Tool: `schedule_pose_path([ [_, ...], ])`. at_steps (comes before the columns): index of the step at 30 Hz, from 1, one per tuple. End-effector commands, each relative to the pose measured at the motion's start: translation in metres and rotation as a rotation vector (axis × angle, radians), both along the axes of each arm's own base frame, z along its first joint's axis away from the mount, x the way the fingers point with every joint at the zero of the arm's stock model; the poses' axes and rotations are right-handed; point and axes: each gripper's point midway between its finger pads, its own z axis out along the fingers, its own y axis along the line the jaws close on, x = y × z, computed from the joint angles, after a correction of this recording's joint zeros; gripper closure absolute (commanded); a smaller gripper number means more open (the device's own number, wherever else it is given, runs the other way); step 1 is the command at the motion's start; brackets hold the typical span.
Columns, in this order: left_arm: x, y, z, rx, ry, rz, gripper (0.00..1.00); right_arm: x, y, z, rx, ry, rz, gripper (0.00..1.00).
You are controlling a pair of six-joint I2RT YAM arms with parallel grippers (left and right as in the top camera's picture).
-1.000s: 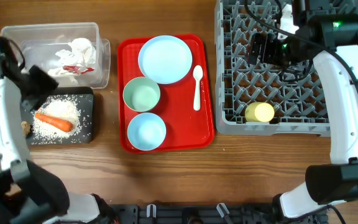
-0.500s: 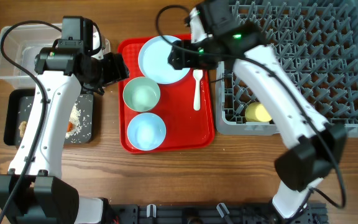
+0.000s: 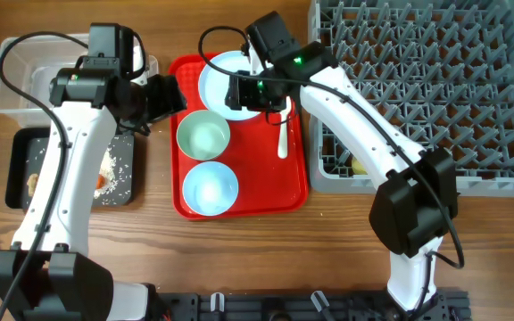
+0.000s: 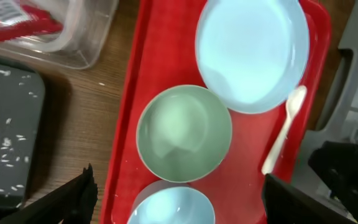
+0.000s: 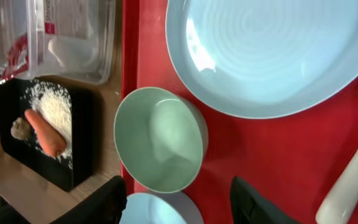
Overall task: Sort waste into correct bins and load items into the dishwasher rack
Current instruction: 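Reach the right gripper to the red tray and grasp the green bowl, then place the green bowl upright in the dish rack with the right gripper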
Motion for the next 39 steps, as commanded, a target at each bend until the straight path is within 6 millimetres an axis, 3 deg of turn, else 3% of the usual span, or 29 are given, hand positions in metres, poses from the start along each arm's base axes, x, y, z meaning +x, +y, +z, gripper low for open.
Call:
schedule_pose_path([
  [1, 0.009, 0.033, 0.0, 0.029, -0.01, 0.128, 0.12, -0.005, 0.006, -0.031, -0.022, 0.076, -0.026, 0.45],
  [5, 0.018, 0.078, 0.005, 0.029, -0.052, 0.244, 0.13, -0.019, 0.022, -0.062, -0.051, 0.136, -0.006, 0.45],
  [6, 0.02, 0.092, 0.006, 0.031, -0.069, 0.278, 0.03, -0.022, 0.026, -0.068, -0.059, 0.145, 0.003, 0.45],
  [7, 0.022, 0.1, 0.008, 0.033, -0.082, 0.298, 0.01, -0.024, 0.028, -0.078, -0.074, 0.154, 0.007, 0.45],
  [11, 0.026, 0.131, 0.011, 0.038, -0.118, 0.371, 0.0, -0.024, 0.022, -0.106, -0.132, 0.185, -0.011, 0.46],
  [15, 0.025, 0.135, 0.011, 0.038, -0.117, 0.381, 0.0, -0.03, 0.023, -0.126, -0.158, 0.229, -0.021, 0.73],
  [19, 0.025, 0.135, 0.011, 0.038, -0.117, 0.381, 0.0, -0.03, 0.023, -0.126, -0.158, 0.229, -0.02, 0.96],
  [24, 0.025, 0.135, 0.011, 0.038, -0.117, 0.382, 0.0, -0.022, 0.026, -0.119, -0.139, 0.192, -0.007, 0.96],
  [25, 0.025, 0.135, 0.011, 0.038, -0.117, 0.381, 0.0, -0.015, 0.025, -0.108, -0.131, 0.164, 0.007, 0.96],
  [28, 0.025, 0.135, 0.011, 0.038, -0.117, 0.382, 0.0, 0.007, 0.013, -0.042, -0.091, 0.026, 0.015, 0.96],
  [30, 0.025, 0.135, 0.011, 0.038, -0.117, 0.382, 0.0, 0.022, -0.009, 0.014, -0.086, -0.091, -0.026, 0.96],
  [31, 0.025, 0.135, 0.011, 0.038, -0.117, 0.381, 0.0, 0.029, -0.033, 0.047, -0.096, -0.159, -0.085, 0.96],
  [32, 0.025, 0.135, 0.011, 0.038, -0.117, 0.382, 0.0, 0.035, -0.054, 0.066, -0.123, -0.211, -0.138, 0.96],
  [35, 0.025, 0.135, 0.011, 0.038, -0.117, 0.381, 0.0, 0.067, -0.171, 0.123, -0.443, -0.458, -0.514, 0.96],
  [36, 0.025, 0.135, 0.011, 0.038, -0.117, 0.382, 0.0, 0.075, -0.226, 0.144, -0.646, -0.57, -0.723, 0.96],
  [37, 0.025, 0.135, 0.011, 0.038, -0.117, 0.382, 0.0, 0.085, -0.264, 0.158, -0.843, -0.671, -0.859, 0.96],
  [38, 0.025, 0.135, 0.011, 0.038, -0.117, 0.381, 0.0, 0.098, -0.281, 0.164, -0.993, -0.73, -0.863, 0.96],
  [39, 0.025, 0.135, 0.011, 0.038, -0.117, 0.381, 0.0, 0.106, -0.285, 0.165, -1.053, -0.747, -0.842, 0.96],
])
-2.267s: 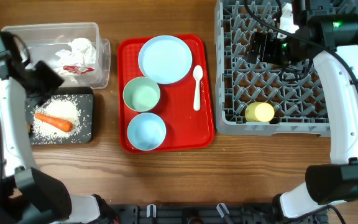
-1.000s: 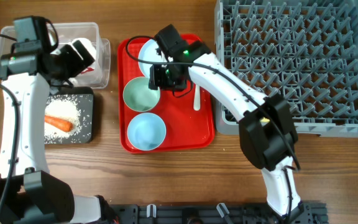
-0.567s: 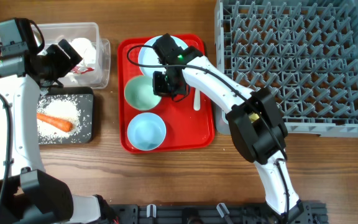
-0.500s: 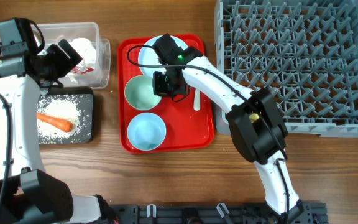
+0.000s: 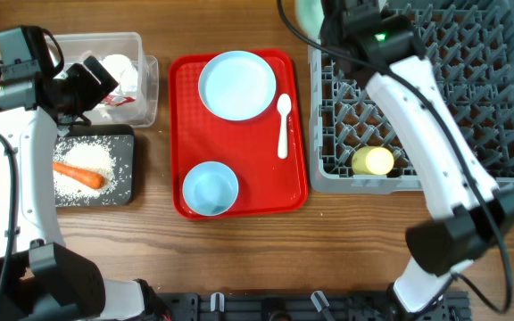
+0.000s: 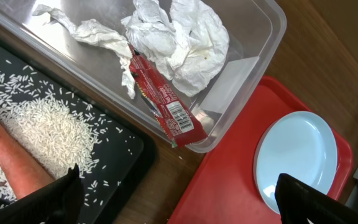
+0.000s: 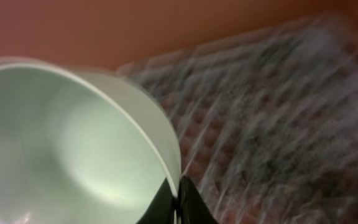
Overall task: Sort waste into correct bins and load items into the dishwasher rack
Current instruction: 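Place the green bowl upright in the dish rack with the right gripper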
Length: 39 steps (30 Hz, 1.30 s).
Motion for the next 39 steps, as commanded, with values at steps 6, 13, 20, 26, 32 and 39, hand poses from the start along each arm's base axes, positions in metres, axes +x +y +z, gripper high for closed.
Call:
schedule_pose_path([
  [6, 0.002, 0.004, -0.001, 0.005, 0.001, 0.012, 0.0, 0.085, -0.052, -0.025, -0.883, 0.162, -0.128, 0.96],
  [13, 0.002, 0.004, -0.001, 0.005, 0.001, 0.012, 0.0, 0.105, -0.04, -0.083, -0.925, 0.239, -0.028, 0.96],
  [20, 0.002, 0.004, -0.001, 0.005, 0.001, 0.012, 0.0, 0.114, -0.038, -0.121, -0.896, 0.255, 0.016, 0.96],
  [26, 0.002, 0.004, -0.001, 0.005, 0.001, 0.012, 0.0, 0.116, -0.048, -0.128, -0.837, 0.226, -0.015, 0.96],
  [32, 0.002, 0.004, -0.001, 0.005, 0.001, 0.012, 0.0, 0.101, -0.004, -0.15, -0.896, 0.333, 0.134, 0.96],
  [39, 0.002, 0.004, -0.001, 0.005, 0.001, 0.012, 0.0, 0.09, 0.053, -0.155, -0.909, 0.305, 0.252, 0.0],
])
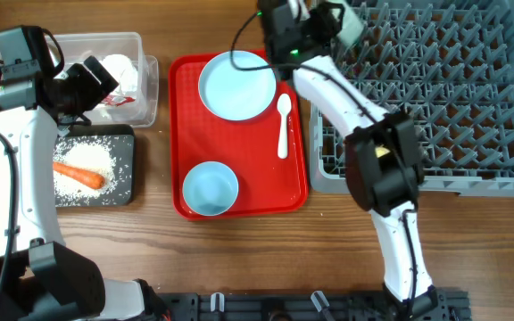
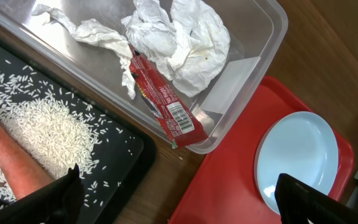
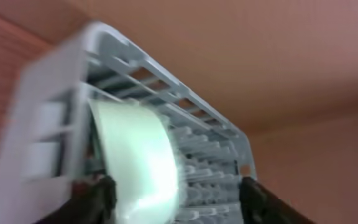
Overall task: Sort waste into correct bins and load items into the dishwasher rack
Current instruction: 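Place the green bowl upright in the dish rack with the right gripper, then grasp the light-blue bowl on the red tray with the right gripper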
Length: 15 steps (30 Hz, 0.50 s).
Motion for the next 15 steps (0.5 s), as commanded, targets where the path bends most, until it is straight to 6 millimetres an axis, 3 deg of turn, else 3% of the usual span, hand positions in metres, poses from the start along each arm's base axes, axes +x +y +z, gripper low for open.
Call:
schedule_pose_path([
  [1, 0.002, 0.004, 0.001, 0.005, -0.002, 0.012, 0.0, -0.001, 0.011, -0.015, 0.001, 0.027, 0.027, 0.0],
  [4, 0.002, 0.004, 0.001, 0.005, -0.002, 0.012, 0.0, -0.004, 0.028, -0.008, 0.026, -0.006, 0.052, 0.0],
  [6, 0.002, 0.004, 0.001, 0.005, -0.002, 0.012, 0.0, -0.011, 0.043, 0.012, 0.149, -0.109, 0.039, 0.0],
  [7, 0.002, 0.004, 0.001, 0.005, -0.002, 0.012, 0.0, -0.019, 0.063, 0.026, 0.282, -0.135, 0.084, 0.0],
  [8, 0.002, 0.004, 0.001, 0.005, -0.002, 0.012, 0.0, -0.033, 0.097, 0.022, 0.421, -0.024, 0.215, 0.0],
  [9, 0.002, 0.004, 0.001, 0.005, -0.002, 0.012, 0.0, -0.066, 0.14, 0.005, 0.591, 0.206, 0.38, 0.0],
  [11, 0.002, 0.004, 0.001, 0.005, -0.002, 0.012, 0.0, -0.147, 0.191, -0.017, 0.813, 0.628, 0.596, 0.0],
  [13, 0.002, 0.004, 0.001, 0.005, -0.002, 0.012, 0.0, -0.218, 0.218, -0.021, 1.033, 0.962, 0.696, 0.0],
  [15, 0.002, 0.004, 0.001, 0.005, -0.002, 0.012, 0.0, -0.261, 0.226, -0.029, 1.198, 1.167, 0.625, 0.04],
])
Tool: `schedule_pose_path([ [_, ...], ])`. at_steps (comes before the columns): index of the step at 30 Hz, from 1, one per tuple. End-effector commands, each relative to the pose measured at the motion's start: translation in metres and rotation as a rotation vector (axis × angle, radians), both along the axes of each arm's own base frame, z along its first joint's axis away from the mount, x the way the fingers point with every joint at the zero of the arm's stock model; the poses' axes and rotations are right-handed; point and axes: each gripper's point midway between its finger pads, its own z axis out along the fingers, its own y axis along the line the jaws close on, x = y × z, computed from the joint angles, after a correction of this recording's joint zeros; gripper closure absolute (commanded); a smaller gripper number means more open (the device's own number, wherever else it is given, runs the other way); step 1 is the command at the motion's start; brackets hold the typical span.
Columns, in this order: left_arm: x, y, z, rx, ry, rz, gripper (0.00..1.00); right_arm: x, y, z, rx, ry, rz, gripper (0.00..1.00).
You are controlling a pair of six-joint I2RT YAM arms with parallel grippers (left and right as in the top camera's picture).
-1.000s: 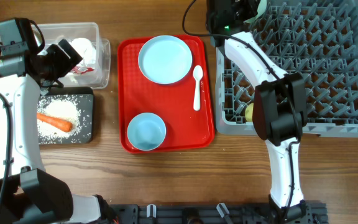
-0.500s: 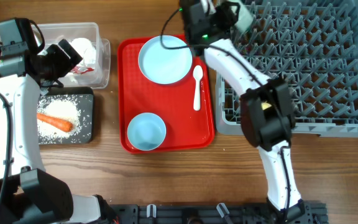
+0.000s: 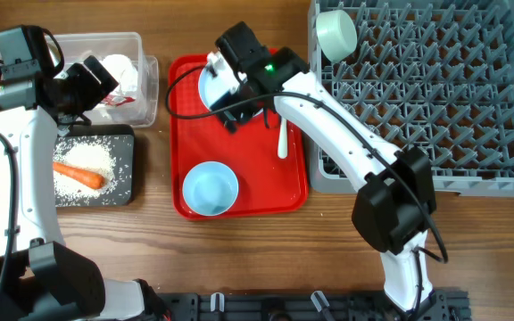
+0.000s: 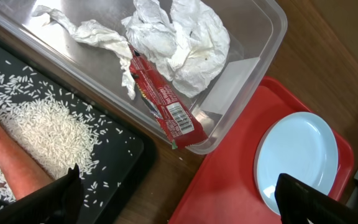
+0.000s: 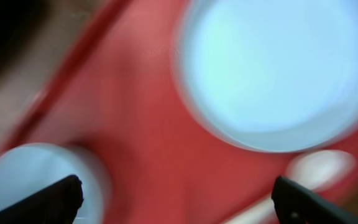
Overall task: Sort waste into correct bins and load items into the dishwasher rack
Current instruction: 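Grasp the light-blue bowl on the red tray with the right gripper, then insert the light-blue bowl into the dish rack slots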
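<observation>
A red tray point(image 3: 266, 192) holds a pale blue plate point(image 5: 272, 68), a blue bowl point(image 3: 210, 188) and a white spoon point(image 3: 282, 138). My right gripper point(image 3: 239, 111) hangs open and empty over the tray, between the plate and the blue bowl point(image 5: 36, 180). Its arm hides most of the plate in the overhead view. A green bowl point(image 3: 335, 34) stands on edge in the far-left corner of the grey rack point(image 3: 435, 107). My left gripper point(image 4: 179, 205) is open and empty, over the edge between the clear bin point(image 3: 145, 85) and the black tray point(image 3: 123, 192).
The clear bin holds crumpled tissue point(image 4: 179, 43) and a red wrapper point(image 4: 166, 106). Rice and a carrot point(image 3: 78, 174) lie on the black tray. The right wrist view is blurred.
My right gripper has gone from the rack's far-left corner to above the red tray, open and empty. The green bowl stays in the rack. The left arm has not moved.
Both grippers were open over the tray, where the green bowl sat. Then my right gripper was shut on that bowl's rim by the rack, and the left was back over the bins. Then the bowl stood in the rack, released. Now my right gripper is over the tray.
</observation>
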Motion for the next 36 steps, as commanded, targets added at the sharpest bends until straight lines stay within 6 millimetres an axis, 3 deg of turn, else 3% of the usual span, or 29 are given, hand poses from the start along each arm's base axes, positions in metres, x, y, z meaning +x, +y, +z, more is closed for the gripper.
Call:
schedule_pose_path([
  [1, 0.002, 0.004, 0.0, 0.004, -0.001, 0.011, 0.0, -0.066, 0.032, -0.008, 0.233, 0.41, -0.049, 0.07],
  [3, 0.002, 0.004, 0.0, 0.004, -0.001, 0.011, 0.0, -0.079, 0.016, -0.044, 0.116, 0.483, -0.234, 0.11],
  [6, 0.002, 0.004, 0.0, 0.004, -0.001, 0.011, 0.0, -0.111, 0.008, -0.089, 0.046, 0.588, -0.358, 0.18],
  [8, 0.002, 0.004, 0.0, 0.004, -0.001, 0.011, 0.0, -0.125, 0.011, -0.104, 0.027, 0.604, -0.373, 0.26],
  [11, 0.002, 0.004, 0.0, 0.004, -0.001, 0.012, 0.0, -0.128, 0.013, -0.105, 0.02, 0.589, -0.365, 0.48],
  [14, 0.002, 0.004, 0.0, 0.004, -0.001, 0.012, 0.0, -0.122, 0.015, -0.104, 0.037, 0.577, -0.368, 0.64],
  [20, 0.002, 0.004, 0.0, 0.004, -0.001, 0.012, 0.0, -0.086, -0.009, -0.096, 0.03, 0.491, -0.448, 0.75],
  [23, 0.002, 0.004, 0.0, 0.004, -0.001, 0.011, 0.0, -0.084, -0.011, -0.097, 0.024, 0.482, -0.452, 0.96],
  [26, 0.002, 0.004, 0.0, 0.004, -0.001, 0.011, 0.0, -0.081, -0.012, -0.089, 0.033, 0.464, -0.455, 0.96],
  [27, 0.002, 0.004, 0.0, 0.004, -0.001, 0.012, 0.0, -0.076, -0.018, -0.076, 0.025, 0.423, -0.467, 0.96],
  [28, 0.002, 0.004, 0.0, 0.004, -0.001, 0.011, 0.0, -0.062, -0.032, -0.043, -0.004, 0.31, -0.496, 0.96],
  [29, 0.002, 0.004, 0.0, 0.004, -0.001, 0.011, 0.0, -0.039, -0.06, 0.029, -0.024, 0.06, -0.539, 0.96],
  [30, 0.002, 0.004, 0.0, 0.004, -0.001, 0.011, 0.0, -0.013, -0.115, 0.116, -0.055, -0.31, -0.691, 0.96],
  [31, 0.002, 0.004, 0.0, 0.004, -0.001, 0.012, 0.0, -0.008, -0.134, 0.139, -0.077, -0.419, -0.755, 0.96],
  [33, 0.002, 0.004, 0.0, 0.004, -0.001, 0.011, 0.0, -0.002, -0.197, 0.195, -0.225, -0.728, -0.958, 0.96],
  [35, 0.002, 0.004, 0.0, 0.004, -0.001, 0.011, 0.0, 0.0, -0.238, 0.219, -0.374, -0.889, -1.079, 0.96],
  [36, 0.002, 0.004, 0.0, 0.004, -0.001, 0.011, 0.0, 0.001, -0.247, 0.22, -0.411, -0.902, -1.091, 0.96],
])
